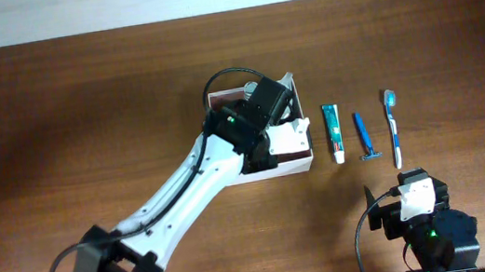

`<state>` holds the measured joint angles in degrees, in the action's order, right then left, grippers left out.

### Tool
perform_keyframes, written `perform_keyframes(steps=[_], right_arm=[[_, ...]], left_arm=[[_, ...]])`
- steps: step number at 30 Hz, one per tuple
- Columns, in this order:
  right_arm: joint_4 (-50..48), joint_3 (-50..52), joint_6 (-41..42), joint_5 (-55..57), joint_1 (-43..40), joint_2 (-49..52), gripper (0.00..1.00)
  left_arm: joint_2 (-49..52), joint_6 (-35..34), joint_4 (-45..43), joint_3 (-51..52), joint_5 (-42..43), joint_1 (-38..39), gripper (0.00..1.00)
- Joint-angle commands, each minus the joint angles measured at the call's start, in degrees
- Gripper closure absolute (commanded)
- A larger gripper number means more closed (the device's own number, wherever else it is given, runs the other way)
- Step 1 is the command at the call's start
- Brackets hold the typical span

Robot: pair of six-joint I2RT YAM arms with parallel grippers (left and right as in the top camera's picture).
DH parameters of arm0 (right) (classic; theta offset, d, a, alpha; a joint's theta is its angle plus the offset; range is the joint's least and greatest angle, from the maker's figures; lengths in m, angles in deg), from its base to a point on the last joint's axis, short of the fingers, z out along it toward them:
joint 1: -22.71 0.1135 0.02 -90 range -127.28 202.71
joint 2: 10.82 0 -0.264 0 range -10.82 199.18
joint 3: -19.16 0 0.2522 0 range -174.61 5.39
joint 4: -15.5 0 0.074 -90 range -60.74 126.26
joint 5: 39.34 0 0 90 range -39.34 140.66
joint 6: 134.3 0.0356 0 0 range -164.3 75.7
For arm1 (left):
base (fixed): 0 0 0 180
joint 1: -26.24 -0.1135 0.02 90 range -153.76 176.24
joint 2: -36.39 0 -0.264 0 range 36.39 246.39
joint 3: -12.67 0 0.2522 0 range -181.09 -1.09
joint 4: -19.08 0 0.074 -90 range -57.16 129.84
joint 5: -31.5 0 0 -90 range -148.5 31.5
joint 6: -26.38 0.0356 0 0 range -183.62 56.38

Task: Pack container
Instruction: 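Lower the Dettol box into the white box and open the gripper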

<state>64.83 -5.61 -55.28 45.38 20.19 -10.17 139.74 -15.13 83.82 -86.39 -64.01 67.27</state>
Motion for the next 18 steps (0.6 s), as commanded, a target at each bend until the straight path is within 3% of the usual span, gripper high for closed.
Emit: perform_keyframes(steps=[1, 3, 6, 7, 8, 13, 18], right_arm=[[-0.2, 0.2, -0.2, -0.1, 0.2, -0.3, 0.01], [-0.2, 0.2, -0.2, -0.1, 0.2, -0.3, 0.01], [-0.2, 0.2, -0.2, -0.1, 0.2, -0.3, 0.01], [-0.2, 0.2, -0.2, -0.1, 0.2, -0.3, 0.01], [-0.2, 0.2, -0.2, -0.1, 0.2, -0.3, 0.01], [-0.2, 0.2, -0.2, -0.1, 0.2, -0.3, 0.01], [-0.2, 0.2, -0.2, -0.1, 0.2, -0.3, 0.02]], left_arm=[[1.7, -0.1, -1.9, -0.7, -2.0, -2.3, 0.99], [1.8, -2.6, -1.9, -0.7, -1.2, -3.3, 0.93], [1.8, -6.0, -1.6, -0.7, -0.9, -4.0, 0.69], [1.8, -7.3, -0.6, -0.7, -1.0, -4.0, 0.45], [1.7, -7.3, 0.0, -0.7, -1.0, -4.0, 0.02], [1.5, -12.4, 4.9, -1.8, -2.0, -4.4, 0.0], [-2.1, -24.8, 14.5, -8.1, -2.0, -7.5, 0.0]])
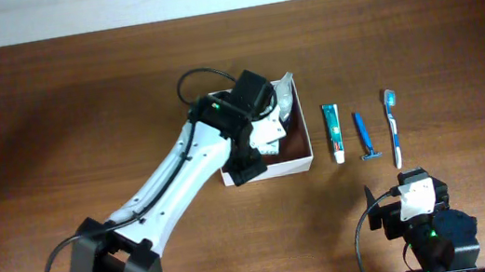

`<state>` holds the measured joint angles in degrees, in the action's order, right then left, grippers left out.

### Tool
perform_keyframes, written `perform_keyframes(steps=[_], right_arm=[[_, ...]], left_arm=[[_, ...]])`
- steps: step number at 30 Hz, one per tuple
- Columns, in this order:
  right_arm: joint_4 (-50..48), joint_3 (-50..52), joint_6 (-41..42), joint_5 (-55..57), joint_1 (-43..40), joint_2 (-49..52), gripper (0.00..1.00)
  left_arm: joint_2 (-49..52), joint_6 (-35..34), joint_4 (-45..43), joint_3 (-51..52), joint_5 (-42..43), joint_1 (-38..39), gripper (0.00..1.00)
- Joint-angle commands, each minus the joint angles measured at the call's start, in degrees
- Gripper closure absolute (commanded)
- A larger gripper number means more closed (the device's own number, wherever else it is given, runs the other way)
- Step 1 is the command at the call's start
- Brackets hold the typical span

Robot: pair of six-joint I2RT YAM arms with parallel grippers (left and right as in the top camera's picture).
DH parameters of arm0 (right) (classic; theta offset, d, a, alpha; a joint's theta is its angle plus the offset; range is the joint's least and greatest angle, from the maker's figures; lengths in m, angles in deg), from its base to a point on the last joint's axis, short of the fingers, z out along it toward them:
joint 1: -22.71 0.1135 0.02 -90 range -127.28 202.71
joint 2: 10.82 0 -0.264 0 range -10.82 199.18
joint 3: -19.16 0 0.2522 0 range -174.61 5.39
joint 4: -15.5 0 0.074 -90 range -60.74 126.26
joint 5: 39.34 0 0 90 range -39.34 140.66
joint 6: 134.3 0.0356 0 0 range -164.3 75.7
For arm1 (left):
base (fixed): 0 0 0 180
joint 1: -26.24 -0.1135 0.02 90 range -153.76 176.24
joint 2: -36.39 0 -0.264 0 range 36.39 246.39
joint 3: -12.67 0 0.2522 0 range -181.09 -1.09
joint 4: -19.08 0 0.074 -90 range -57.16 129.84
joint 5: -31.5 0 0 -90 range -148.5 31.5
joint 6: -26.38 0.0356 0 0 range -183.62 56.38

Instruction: Pack container

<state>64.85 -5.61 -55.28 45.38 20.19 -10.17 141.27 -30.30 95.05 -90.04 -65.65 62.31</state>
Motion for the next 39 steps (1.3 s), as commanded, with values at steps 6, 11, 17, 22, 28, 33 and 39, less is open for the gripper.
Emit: perform_keyframes(steps=[6, 11, 17, 22, 28, 33, 39], right_arm=[[-0.2, 0.2, -0.2, -0.1, 0.2, -0.3, 0.01], [-0.2, 0.2, -0.2, -0.1, 0.2, -0.3, 0.01], [-0.2, 0.2, -0.2, -0.1, 0.2, -0.3, 0.01], [-0.2, 0.2, -0.2, -0.1, 0.2, -0.3, 0.01], [-0.2, 0.2, -0.2, -0.1, 0.2, -0.3, 0.01], [-0.2, 0.2, -0.2, -0.1, 0.2, -0.3, 0.01], [-0.2, 0.2, -0.2, -0.1, 0.2, -0.3, 0.01]], left_arm=[[-13.7, -24.9, 10.1, -7.0, -1.3, -16.4, 0.0], [-17.9, -30.8, 15.5, -7.0, 3.8, -39.3, 0.0], [-18.0, -30.8, 16.9, -7.0, 13.9, -52.7, 0.0], [-18.0, -30.8, 15.7, -7.0, 14.0, -55.3, 0.0], [-18.0, -30.8, 15.4, -7.0, 14.0, -55.3, 0.0], [-18.0, -30.8, 15.4, -7.0, 14.0, -55.3, 0.0], [-18.0, -30.8, 15.4, -7.0, 14.0, -55.3, 0.0]])
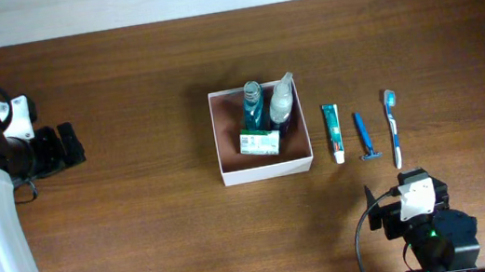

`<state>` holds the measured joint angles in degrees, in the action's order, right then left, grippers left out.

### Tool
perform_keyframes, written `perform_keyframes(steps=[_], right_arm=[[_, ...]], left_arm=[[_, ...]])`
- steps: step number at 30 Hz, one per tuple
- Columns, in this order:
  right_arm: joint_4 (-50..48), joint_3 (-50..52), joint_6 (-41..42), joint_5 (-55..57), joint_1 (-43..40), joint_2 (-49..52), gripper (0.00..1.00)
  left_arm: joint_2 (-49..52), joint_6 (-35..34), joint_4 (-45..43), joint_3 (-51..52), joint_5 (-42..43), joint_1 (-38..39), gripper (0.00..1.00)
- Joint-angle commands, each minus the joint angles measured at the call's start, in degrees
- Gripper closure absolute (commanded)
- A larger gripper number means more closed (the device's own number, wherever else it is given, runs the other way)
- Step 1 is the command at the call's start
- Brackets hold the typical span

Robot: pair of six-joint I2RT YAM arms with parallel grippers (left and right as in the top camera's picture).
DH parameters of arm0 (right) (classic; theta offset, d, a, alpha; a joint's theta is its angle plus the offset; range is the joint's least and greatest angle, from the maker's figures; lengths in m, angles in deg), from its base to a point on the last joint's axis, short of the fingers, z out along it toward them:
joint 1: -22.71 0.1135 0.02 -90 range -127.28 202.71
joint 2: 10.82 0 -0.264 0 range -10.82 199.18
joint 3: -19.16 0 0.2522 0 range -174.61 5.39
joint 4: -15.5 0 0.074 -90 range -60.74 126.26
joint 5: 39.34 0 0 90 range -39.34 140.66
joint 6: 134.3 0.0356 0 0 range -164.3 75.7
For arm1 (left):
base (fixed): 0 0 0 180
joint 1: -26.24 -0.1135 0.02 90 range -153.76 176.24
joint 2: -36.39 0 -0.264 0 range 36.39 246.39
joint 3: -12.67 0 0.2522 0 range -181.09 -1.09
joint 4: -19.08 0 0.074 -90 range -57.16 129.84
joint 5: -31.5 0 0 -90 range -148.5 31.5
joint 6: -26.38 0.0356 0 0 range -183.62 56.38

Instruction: Pack container

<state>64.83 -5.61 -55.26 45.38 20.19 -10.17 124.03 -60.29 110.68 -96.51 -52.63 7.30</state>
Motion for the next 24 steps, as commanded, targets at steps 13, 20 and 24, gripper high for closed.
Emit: perform_keyframes(steps=[13, 20, 24], right_arm=[[-0.2, 0.2, 5.8, -10.4, 0.3, -0.3, 0.02], [-5.0, 0.2, 21.0, -30.2, 0.2, -0.3, 0.01], [-6.4, -2.3, 28.3, -27.3, 0.2, -0.2, 0.01]], left_arm=[[-0.7, -0.8, -0.2, -0.5, 1.0, -0.2, 0.0], [-0.7, -0.8, -0.2, -0.5, 1.0, -0.2, 0.0], [-0.7, -0.8, -0.2, -0.5, 1.0, -0.2, 0.0]])
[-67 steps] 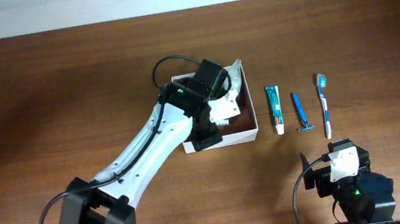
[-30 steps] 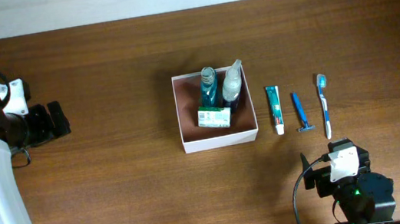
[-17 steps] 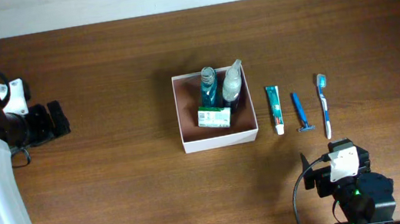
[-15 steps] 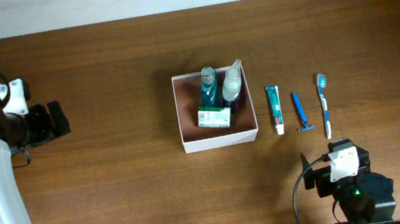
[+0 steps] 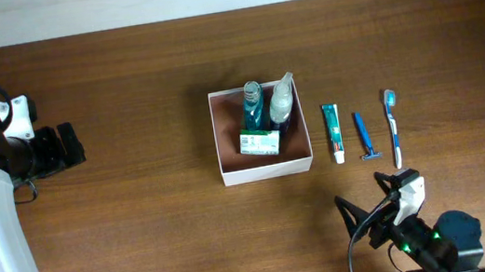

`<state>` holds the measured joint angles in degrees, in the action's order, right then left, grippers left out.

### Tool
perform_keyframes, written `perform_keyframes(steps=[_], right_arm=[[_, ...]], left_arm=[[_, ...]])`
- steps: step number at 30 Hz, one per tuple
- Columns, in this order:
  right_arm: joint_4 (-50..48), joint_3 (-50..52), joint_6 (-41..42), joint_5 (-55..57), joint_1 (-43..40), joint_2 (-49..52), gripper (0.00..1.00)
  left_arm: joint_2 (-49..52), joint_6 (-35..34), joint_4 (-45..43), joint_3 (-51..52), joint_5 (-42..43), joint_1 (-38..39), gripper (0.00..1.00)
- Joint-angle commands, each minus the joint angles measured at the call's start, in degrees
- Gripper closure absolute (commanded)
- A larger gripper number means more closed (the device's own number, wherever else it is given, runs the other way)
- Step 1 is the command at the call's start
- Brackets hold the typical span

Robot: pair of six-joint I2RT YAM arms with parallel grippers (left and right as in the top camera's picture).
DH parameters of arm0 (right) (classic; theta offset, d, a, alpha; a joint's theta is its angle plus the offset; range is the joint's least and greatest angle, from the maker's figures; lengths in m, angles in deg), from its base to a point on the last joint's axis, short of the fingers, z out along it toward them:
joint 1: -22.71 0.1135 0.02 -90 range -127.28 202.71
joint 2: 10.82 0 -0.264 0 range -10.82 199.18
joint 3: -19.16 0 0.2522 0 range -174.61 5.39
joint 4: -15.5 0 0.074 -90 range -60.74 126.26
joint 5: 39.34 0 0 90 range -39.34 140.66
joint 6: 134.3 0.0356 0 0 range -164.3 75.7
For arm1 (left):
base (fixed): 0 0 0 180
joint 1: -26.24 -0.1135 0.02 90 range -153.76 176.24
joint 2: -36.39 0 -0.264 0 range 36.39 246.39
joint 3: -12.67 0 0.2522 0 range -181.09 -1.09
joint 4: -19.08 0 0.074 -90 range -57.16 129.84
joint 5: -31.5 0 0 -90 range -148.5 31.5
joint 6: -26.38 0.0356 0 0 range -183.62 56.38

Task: Pack container
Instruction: 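Reach the right gripper to the toothpaste tube and grasp it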

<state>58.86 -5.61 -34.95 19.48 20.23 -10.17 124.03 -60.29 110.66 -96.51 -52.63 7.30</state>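
A white box (image 5: pixel 266 172) sits mid-table. It holds a teal bottle (image 5: pixel 253 103), a clear bottle (image 5: pixel 282 99) and a small green-and-white carton (image 5: pixel 260 141). To its right on the table lie a toothpaste tube (image 5: pixel 334 131), a blue razor (image 5: pixel 365 137) and a blue-and-white toothbrush (image 5: pixel 393 127). My left gripper (image 5: pixel 72 145) is far off at the left edge, open and empty. My right gripper (image 5: pixel 367 223) is low at the front, below the razor; its fingers are too dark to read.
The left arm's white links run down the left edge. The right arm's base (image 5: pixel 444 241) sits at the front right corner, with a black cable looping beside it.
The right arm has turned at the front edge, its white wrist now lower and to the left. The left arm and all the toiletries are where they were.
My left gripper was down in the box over the green-and-white carton, then still over the box a little to the left. Later it was back at the far left, open, with the carton lying in the box. Now the right arm has shifted.
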Motion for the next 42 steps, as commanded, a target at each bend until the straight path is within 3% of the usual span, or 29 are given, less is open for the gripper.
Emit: perform_keyframes(steps=[1, 4, 8, 17, 23, 30, 32, 36, 42], right_arm=[[0.1, -4.3, 9.2, 1.2, 0.2, 0.1, 0.01], [2.1, -11.0, 9.1, 7.0, 0.2, 3.6, 0.01], [7.8, -22.4, 5.1, 9.4, 0.2, 16.2, 0.01], [31.9, -57.4, -5.3, 5.9, 0.2, 66.8, 0.01], [31.0, -60.2, -2.1, 10.2, 0.3, 88.3, 0.01], [22.8, -60.2, 4.7, 21.7, 5.8, 97.1, 0.05], [21.4, -60.2, 5.2, 24.9, 8.2, 97.9, 0.13], [19.9, -60.2, 7.6, 30.9, 11.7, 100.2, 0.18], [17.8, -60.2, 8.1, 29.4, 11.8, 105.6, 0.31]], left_arm=[[-0.7, -0.8, -0.2, -0.5, 1.0, -0.2, 0.0], [-0.7, -0.8, -0.2, -0.5, 1.0, -0.2, 0.0], [-0.7, -0.8, -0.2, -0.5, 1.0, -0.2, 0.0], [-0.7, -0.8, -0.2, -0.5, 1.0, -0.2, 0.0], [-0.7, -0.8, -0.2, -0.5, 1.0, -0.2, 0.0], [-0.7, -0.8, -0.2, -0.5, 1.0, -0.2, 0.0], [-0.7, -0.8, -0.2, -0.5, 1.0, -0.2, 0.0], [-0.7, -0.8, -0.2, -0.5, 1.0, -0.2, 0.0], [-0.7, -0.8, -0.2, -0.5, 1.0, -0.2, 0.0]])
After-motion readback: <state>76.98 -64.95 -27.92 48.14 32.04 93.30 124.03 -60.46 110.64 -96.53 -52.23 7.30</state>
